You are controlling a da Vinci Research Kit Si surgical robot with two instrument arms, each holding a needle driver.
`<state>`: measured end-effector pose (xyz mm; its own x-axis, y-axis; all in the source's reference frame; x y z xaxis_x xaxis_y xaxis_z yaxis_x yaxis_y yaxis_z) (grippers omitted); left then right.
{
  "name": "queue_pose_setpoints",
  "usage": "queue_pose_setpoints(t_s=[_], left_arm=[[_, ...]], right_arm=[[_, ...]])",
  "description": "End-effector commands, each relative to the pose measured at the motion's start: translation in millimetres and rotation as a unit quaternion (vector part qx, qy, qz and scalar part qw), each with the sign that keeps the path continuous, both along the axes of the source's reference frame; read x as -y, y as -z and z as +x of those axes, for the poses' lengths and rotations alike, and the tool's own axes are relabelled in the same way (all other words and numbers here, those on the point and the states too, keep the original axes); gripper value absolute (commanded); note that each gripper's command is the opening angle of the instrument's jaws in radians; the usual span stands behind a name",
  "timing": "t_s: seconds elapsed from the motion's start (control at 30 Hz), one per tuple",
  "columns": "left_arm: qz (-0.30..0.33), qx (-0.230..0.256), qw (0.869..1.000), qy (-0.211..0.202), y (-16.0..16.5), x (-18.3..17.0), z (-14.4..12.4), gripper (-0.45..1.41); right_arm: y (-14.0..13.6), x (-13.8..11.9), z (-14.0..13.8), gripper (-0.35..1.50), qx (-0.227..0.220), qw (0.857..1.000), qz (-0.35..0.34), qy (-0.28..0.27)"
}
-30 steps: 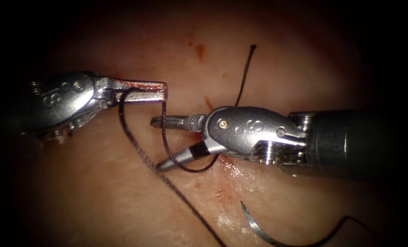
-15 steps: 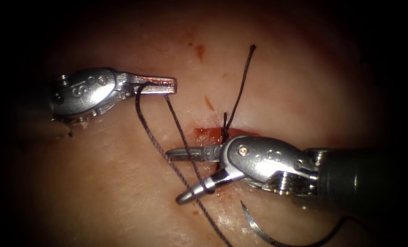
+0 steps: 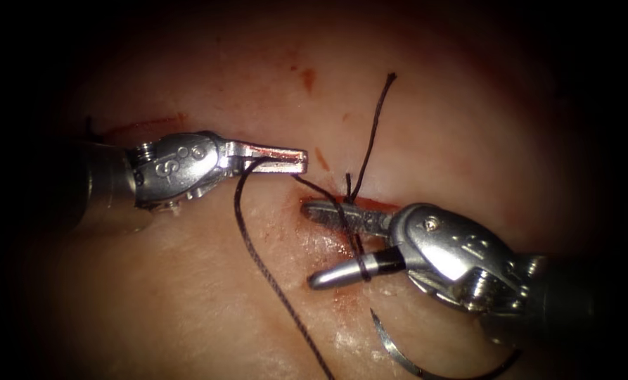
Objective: Wound Closure
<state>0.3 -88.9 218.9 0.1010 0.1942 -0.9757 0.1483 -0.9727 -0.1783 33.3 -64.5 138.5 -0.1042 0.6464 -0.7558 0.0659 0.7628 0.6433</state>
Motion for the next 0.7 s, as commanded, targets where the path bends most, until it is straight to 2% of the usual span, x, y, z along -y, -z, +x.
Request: queue_pose_setpoints(t_s=[0.03, 0.3, 0.47, 0.7], left_arm=[[0.000, 0.003, 1.000, 0.000, -0.7, 0.6, -0.9, -0.45], [-0.010, 0.008, 1.000, -0.004, -1.4, 2.9, -3.1, -0.45], [-0.020, 0.014, 1.000, -0.001, -3.0, 4.9, -3.7, -0.45], [-0.016, 0.012, 1.000, -0.006, -4.1, 7.3, -4.3, -0.45]], right_arm=[[-0.5, 0.6, 0.8, 0.91, -0.002, 1.000, 0.007, -0.008], [-0.8, 0.5, 0.3, 0.91, 0.008, 0.994, 0.053, -0.092], [-1.1, 0.3, -0.3, 0.91, 0.002, 0.989, 0.071, -0.131], [-2.1, -1.2, -1.8, 0.91, 0.030, 0.976, 0.076, -0.201]])
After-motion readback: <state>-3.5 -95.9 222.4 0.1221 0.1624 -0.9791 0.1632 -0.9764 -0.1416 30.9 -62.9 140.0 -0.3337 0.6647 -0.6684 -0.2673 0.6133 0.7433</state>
